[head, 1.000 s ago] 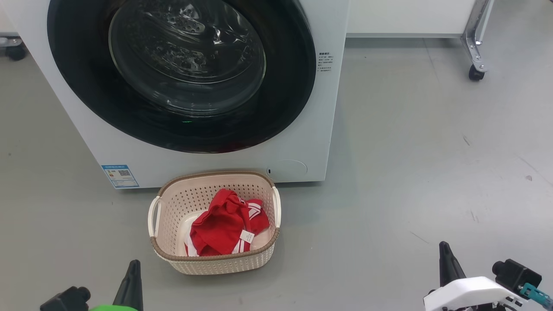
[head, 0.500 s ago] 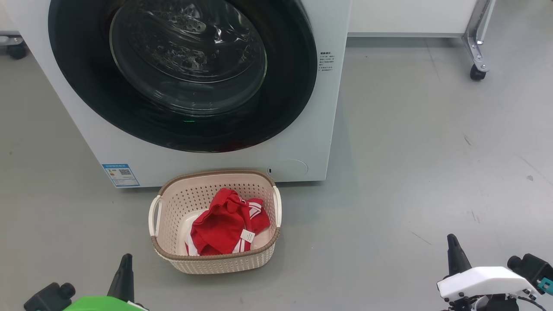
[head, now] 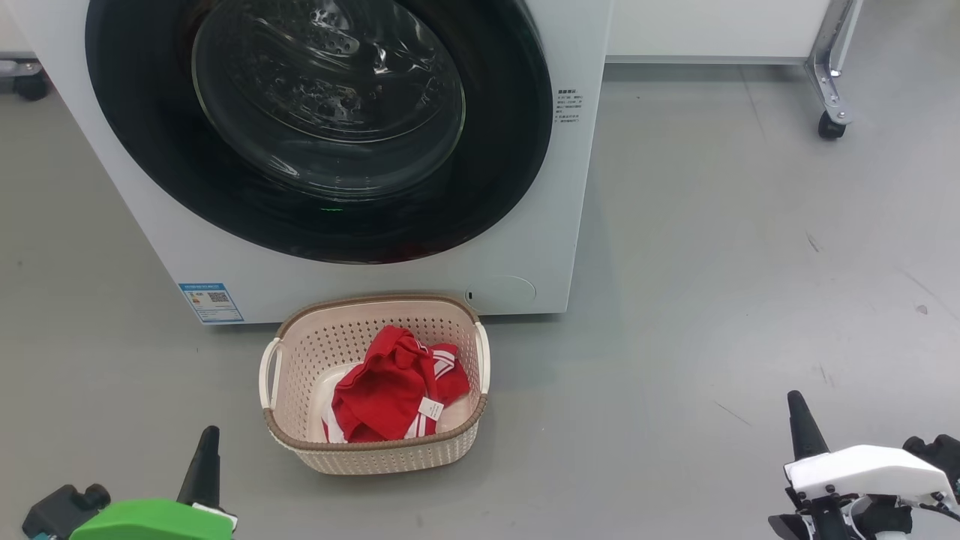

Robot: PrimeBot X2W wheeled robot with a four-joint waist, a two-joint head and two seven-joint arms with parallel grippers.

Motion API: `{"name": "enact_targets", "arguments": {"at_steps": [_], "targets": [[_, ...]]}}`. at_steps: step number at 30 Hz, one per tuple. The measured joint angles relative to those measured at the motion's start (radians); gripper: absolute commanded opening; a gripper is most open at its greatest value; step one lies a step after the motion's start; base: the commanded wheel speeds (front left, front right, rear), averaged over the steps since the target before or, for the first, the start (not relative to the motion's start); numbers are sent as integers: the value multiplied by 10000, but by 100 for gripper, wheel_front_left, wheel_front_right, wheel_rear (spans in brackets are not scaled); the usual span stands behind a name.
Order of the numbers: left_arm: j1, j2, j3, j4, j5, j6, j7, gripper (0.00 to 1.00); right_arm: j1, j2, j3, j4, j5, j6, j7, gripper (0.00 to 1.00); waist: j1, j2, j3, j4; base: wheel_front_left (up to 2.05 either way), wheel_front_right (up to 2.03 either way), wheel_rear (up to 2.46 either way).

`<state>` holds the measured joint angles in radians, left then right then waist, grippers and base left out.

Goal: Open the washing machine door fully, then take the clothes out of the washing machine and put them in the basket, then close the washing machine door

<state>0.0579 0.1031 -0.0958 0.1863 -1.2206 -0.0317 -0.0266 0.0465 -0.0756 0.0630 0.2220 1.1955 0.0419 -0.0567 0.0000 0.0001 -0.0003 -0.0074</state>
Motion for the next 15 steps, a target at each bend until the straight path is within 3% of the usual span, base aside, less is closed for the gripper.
{"name": "enact_targets", "arguments": {"at_steps": [15], "targets": [[-431, -92, 451, 316, -1923, -359, 351, 0, -405, -36, -529, 161, 2080, 295, 453, 0, 0, 0, 17, 33, 0, 0, 0]]}}
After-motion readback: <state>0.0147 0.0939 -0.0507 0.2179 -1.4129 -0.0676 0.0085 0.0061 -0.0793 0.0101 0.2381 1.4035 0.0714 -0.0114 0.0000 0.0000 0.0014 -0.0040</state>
